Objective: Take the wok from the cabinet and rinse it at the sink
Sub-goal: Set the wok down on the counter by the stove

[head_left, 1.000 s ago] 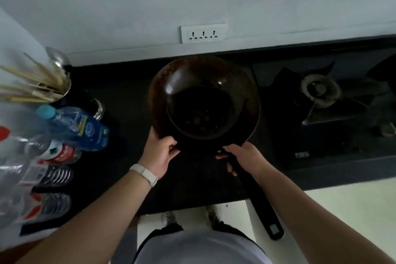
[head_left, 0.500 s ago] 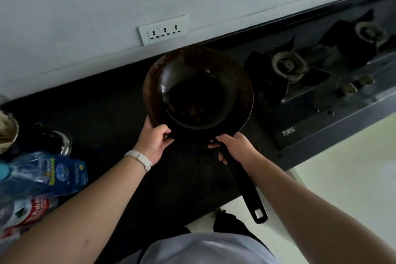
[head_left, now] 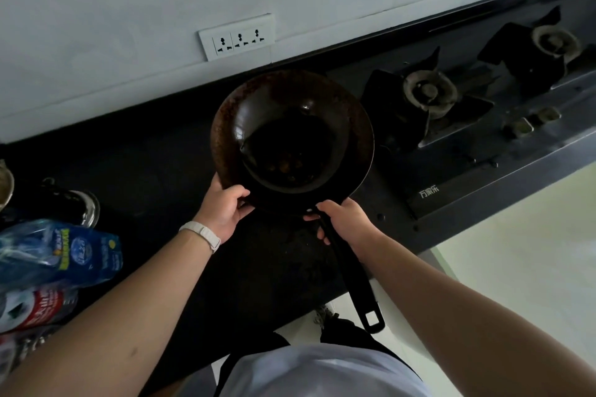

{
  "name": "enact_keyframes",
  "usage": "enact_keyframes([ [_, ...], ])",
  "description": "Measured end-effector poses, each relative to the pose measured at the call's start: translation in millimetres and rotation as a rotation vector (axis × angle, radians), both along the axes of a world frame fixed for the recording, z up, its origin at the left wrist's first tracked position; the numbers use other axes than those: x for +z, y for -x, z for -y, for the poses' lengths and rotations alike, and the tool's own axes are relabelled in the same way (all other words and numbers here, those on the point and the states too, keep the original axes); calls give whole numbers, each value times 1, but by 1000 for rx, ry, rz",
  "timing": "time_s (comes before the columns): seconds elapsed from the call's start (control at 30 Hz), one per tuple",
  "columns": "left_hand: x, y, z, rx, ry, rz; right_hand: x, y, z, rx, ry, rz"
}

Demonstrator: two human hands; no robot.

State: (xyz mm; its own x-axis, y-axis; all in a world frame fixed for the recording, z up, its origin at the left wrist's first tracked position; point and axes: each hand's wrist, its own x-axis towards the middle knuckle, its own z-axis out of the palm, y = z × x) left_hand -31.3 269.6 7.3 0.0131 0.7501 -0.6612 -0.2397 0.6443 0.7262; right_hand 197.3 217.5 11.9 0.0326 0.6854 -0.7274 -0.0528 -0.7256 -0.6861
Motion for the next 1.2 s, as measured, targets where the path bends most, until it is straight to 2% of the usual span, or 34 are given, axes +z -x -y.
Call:
enact_keyframes([
  [0.37, 33, -2, 44, 64, -60, -125, 17, 6, 6, 53, 112, -54],
  [0.57, 39, 3, 93, -21, -70, -276, 18, 31, 19, 161, 141, -42],
  [0.63, 38, 6, 115, -30, -46, -259, 23, 43, 23, 230, 135, -72],
  [0.73, 36, 17, 138, 15, 41, -196, 24, 60, 21, 327, 96, -13],
  [0.9, 36, 43, 166, 105, 152, -99, 22, 88, 9, 364, 112, 12],
  [1.07, 41, 62, 179, 164, 110, -72, 21, 115, 1, 370, 86, 0],
  [1.2, 41, 75, 171, 223, 19, -91, 25, 138, -7, 258, 120, -51],
])
